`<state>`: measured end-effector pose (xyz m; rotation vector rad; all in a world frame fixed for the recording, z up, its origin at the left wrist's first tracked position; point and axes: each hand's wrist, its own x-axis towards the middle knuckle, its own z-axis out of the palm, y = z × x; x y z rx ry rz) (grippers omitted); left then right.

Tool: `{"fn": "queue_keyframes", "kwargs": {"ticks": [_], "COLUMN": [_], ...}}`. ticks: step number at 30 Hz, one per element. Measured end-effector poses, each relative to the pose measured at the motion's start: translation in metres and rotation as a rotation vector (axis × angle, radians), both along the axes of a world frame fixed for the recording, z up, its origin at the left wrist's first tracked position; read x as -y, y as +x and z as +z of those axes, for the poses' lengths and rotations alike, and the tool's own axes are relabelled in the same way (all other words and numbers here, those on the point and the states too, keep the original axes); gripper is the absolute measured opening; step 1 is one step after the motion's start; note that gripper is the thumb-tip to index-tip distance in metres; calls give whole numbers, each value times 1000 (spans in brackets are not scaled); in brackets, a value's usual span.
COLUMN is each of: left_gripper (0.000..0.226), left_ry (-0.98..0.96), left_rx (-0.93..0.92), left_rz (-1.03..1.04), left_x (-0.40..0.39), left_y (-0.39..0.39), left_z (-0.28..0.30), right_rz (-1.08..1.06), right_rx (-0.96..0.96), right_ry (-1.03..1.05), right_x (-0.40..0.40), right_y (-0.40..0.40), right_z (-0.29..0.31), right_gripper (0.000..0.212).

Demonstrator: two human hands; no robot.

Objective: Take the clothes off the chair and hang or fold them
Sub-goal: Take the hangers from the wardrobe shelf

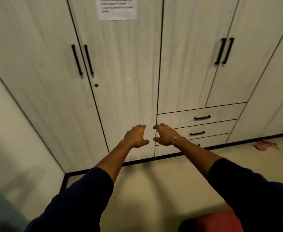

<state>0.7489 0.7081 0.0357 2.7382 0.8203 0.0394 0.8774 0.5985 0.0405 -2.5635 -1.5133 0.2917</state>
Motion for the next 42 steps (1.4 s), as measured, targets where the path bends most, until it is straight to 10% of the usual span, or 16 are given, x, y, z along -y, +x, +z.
{"fn": "queue_keyframes", "kwargs": {"ticks": [20, 33, 42], "left_gripper": [87, 66, 44], "left_ry": [-4, 3, -330], "left_rx": [88, 509, 894], "left_rz": [362, 304, 195], "left_x": [-291, -467, -493], "left_y": [-50, -28, 27], "left_z": [40, 120, 155], "right_rz": [362, 111, 21], "right_rx": [-74, -288, -406], "right_ry": [153, 556, 690], "right_x": [-350, -517, -548], "right_y": [-10, -2, 6], "right_z": [63, 135, 116], "right_gripper": [66, 77, 25]}}
